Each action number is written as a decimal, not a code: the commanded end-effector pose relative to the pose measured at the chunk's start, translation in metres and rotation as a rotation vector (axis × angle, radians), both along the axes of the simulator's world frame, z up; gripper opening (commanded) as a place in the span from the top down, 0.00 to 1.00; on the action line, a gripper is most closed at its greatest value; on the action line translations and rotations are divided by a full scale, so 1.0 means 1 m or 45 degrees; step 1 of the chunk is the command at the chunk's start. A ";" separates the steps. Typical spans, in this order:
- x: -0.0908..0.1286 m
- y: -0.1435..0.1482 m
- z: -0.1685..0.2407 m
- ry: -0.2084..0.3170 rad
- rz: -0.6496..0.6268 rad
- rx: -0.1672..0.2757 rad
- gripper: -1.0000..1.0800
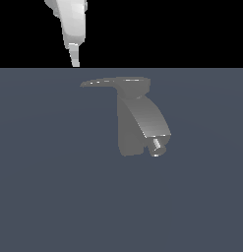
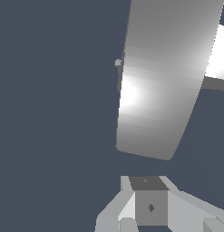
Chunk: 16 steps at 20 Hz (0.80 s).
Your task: Turn on the faucet by rotating a designated handle.
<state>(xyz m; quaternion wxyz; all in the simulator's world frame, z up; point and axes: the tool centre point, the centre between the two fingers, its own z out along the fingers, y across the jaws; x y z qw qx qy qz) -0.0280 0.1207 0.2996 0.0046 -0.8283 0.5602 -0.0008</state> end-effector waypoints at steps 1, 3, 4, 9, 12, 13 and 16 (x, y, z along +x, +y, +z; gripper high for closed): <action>0.013 -0.002 -0.009 0.001 -0.070 -0.001 1.00; 0.023 -0.005 -0.017 0.002 -0.124 -0.002 1.00; 0.028 -0.006 -0.020 0.003 -0.149 -0.003 1.00; 0.048 -0.013 -0.035 0.006 -0.261 -0.006 1.00; 0.057 -0.017 -0.042 0.007 -0.314 -0.007 1.00; 0.060 -0.019 -0.044 0.008 -0.330 -0.008 1.00; 0.067 -0.022 -0.048 0.009 -0.368 -0.008 1.00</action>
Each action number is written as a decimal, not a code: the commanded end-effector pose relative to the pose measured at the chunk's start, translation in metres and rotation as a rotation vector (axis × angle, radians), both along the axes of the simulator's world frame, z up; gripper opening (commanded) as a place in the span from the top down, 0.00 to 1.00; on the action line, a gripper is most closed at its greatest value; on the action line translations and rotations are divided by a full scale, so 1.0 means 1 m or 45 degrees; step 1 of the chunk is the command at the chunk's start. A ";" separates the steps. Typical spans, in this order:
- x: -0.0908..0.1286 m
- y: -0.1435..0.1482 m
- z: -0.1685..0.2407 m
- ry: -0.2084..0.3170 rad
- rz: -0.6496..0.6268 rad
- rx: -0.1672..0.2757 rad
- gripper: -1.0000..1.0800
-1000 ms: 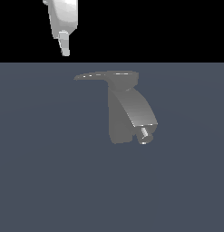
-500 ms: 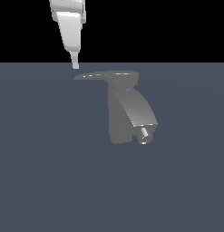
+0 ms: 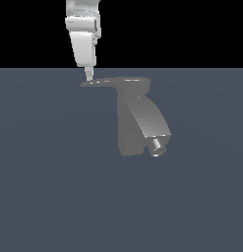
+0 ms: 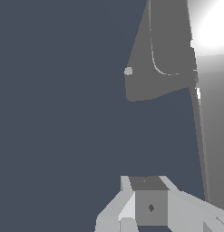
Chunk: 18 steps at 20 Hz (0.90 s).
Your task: Turn on the faucet by rotating a designated handle.
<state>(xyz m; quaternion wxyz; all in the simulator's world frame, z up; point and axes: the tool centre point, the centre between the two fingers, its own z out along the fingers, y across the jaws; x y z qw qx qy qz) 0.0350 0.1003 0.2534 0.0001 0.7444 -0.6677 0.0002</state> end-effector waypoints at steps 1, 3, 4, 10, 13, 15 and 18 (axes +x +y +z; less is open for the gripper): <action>0.005 -0.002 -0.003 0.000 -0.030 -0.001 1.00; 0.008 -0.004 -0.005 0.000 -0.044 -0.001 1.00; 0.008 -0.004 -0.006 0.000 -0.048 -0.001 1.00; 0.008 -0.004 -0.005 0.000 -0.043 0.000 1.00; 0.007 -0.004 -0.004 0.000 -0.042 0.000 1.00; 0.008 -0.004 -0.004 0.000 -0.043 0.000 1.00; -0.001 -0.004 -0.004 0.000 -0.043 0.000 1.00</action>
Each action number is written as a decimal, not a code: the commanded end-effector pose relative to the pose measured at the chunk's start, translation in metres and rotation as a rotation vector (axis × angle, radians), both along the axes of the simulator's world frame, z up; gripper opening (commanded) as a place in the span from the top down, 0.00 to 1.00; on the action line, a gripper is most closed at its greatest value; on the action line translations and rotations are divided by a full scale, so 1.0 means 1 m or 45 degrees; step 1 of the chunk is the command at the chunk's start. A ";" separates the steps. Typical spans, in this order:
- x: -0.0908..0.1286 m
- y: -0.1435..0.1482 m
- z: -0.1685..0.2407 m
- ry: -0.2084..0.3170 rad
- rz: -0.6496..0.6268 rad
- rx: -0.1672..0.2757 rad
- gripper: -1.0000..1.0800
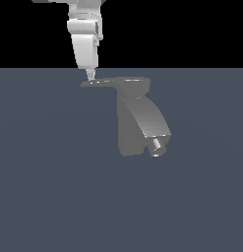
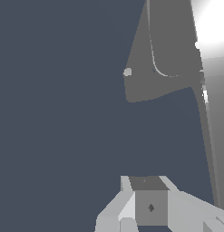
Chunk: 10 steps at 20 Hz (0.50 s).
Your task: Turn on the faucet by rotating a designated handle.
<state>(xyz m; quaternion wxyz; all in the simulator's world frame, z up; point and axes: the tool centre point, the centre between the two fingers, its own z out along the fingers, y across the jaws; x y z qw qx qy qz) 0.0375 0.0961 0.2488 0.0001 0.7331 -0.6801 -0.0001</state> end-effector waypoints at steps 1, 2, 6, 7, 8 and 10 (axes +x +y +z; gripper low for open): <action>-0.006 0.000 0.000 0.000 0.000 0.000 1.00; -0.009 0.000 0.000 0.000 0.000 0.000 1.00; -0.021 -0.001 0.000 0.000 0.000 0.000 1.00; -0.024 -0.001 0.000 0.000 0.000 0.000 1.00; -0.026 -0.001 0.000 0.000 0.000 0.000 1.00; -0.032 -0.001 0.000 0.000 0.000 0.000 1.00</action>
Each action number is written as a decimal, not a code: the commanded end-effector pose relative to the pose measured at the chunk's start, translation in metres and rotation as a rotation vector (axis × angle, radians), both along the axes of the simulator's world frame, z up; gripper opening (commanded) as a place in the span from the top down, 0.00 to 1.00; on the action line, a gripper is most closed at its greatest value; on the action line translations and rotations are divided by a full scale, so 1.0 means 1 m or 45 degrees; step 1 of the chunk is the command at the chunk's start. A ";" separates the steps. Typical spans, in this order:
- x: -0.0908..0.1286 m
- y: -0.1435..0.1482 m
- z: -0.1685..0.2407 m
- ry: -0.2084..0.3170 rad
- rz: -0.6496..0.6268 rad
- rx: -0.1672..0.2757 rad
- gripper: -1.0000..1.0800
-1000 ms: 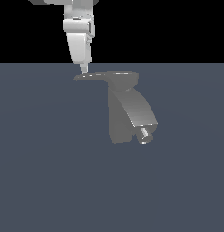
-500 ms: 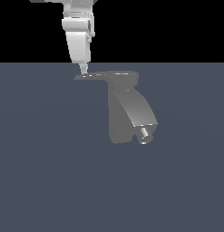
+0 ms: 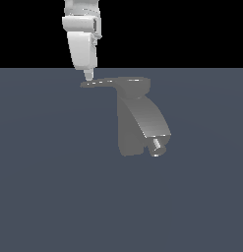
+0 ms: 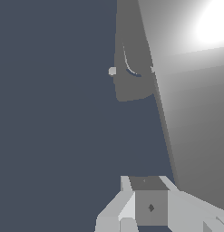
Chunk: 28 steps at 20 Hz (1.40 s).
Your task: Turn on the faucet by rotating a designated handle.
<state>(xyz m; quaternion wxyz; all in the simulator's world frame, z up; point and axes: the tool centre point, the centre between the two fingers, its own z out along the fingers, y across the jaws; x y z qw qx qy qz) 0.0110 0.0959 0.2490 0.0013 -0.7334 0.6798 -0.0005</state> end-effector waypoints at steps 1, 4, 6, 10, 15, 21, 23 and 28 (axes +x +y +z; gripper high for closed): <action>-0.009 -0.001 0.000 0.003 -0.001 -0.002 1.00; -0.017 -0.001 0.000 0.003 -0.001 -0.002 1.00; -0.023 -0.001 0.000 0.003 -0.001 -0.002 1.00; -0.035 -0.002 0.000 0.003 -0.001 -0.002 1.00; -0.050 -0.002 0.000 0.003 -0.001 -0.002 1.00; -0.069 -0.003 0.000 0.003 -0.001 -0.002 1.00; -0.075 -0.003 0.000 0.003 -0.001 -0.002 1.00; -0.078 -0.010 0.000 0.000 -0.001 0.000 1.00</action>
